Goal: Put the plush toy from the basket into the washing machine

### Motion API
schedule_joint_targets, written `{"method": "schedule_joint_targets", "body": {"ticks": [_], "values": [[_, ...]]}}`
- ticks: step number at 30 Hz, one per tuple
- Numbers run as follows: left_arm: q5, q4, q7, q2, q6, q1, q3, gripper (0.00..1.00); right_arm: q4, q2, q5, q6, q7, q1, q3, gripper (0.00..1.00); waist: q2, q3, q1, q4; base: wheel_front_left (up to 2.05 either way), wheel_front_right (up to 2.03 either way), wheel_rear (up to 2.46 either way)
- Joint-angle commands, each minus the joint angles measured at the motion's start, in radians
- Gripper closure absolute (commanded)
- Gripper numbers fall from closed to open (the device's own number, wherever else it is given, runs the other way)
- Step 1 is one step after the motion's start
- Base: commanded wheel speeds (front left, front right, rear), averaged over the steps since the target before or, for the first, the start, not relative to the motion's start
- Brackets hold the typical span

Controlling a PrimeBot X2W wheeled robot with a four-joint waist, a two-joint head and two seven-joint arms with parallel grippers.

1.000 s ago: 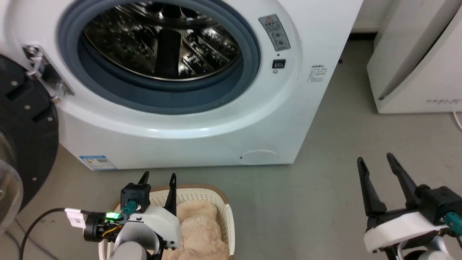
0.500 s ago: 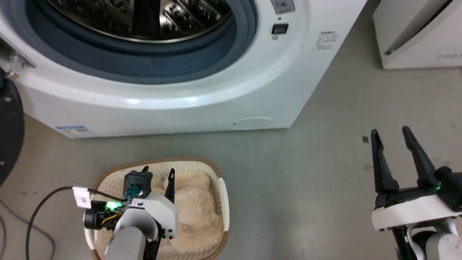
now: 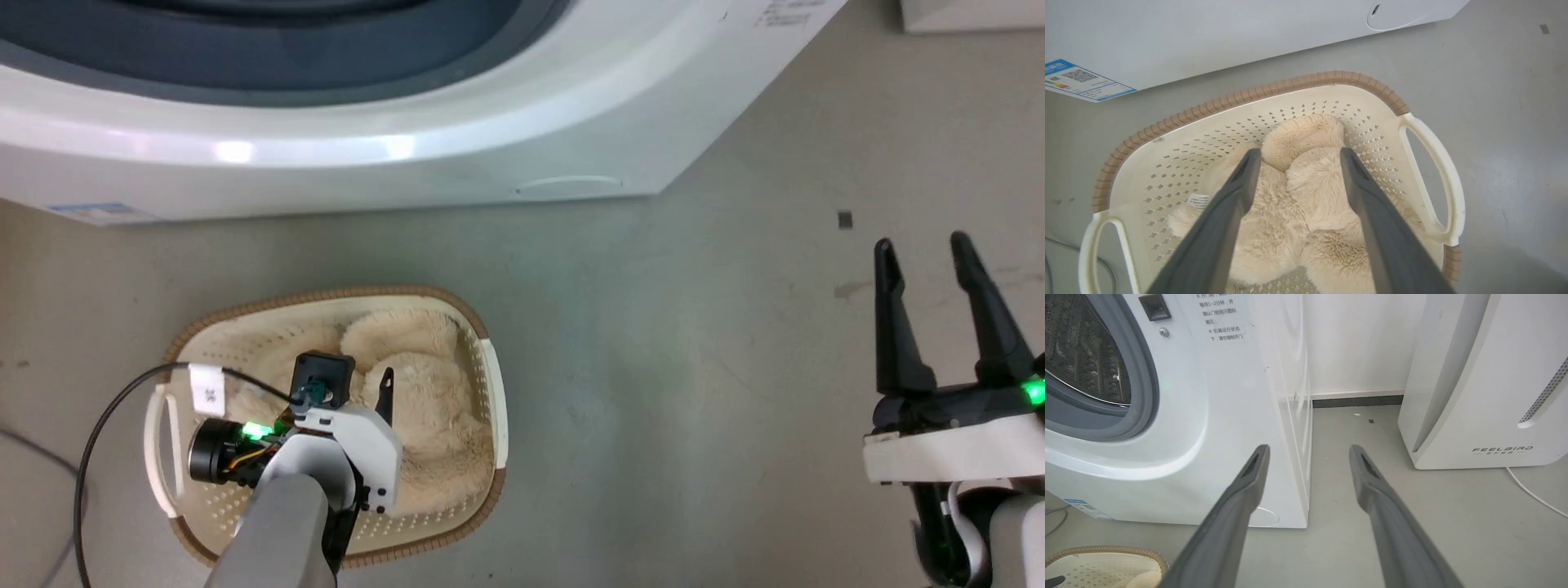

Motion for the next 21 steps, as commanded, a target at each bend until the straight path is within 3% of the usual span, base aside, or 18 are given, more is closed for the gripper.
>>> {"method": "schedule_joint_targets", "body": {"ticks": [1,11,21], "values": [[-0.003,0.032,0.011,0.012,0.001,-0.033,-0.012,0.00,-0.015,0.000,0.015,-0.001,-0.012,-0.026,-0.008,0.00,0.0000,0.046,-0.0002,-0.003,0.00,0.00,0.00],[-0.024,0.135,0.102,0.026,-0.034,-0.121,-0.046,0.00,-0.045,0.000,0.031,-0.001,-0.033,-0.060,-0.018,0.00,0.0000,0.167,-0.0002,-0.004,0.00,0.00,0.00],[-0.057,0.248,0.124,0.025,-0.037,-0.237,-0.073,0.00,-0.069,0.000,0.053,-0.001,-0.055,-0.091,-0.030,0.00,0.0000,0.288,-0.0002,-0.010,0.00,0.00,0.00]]}}
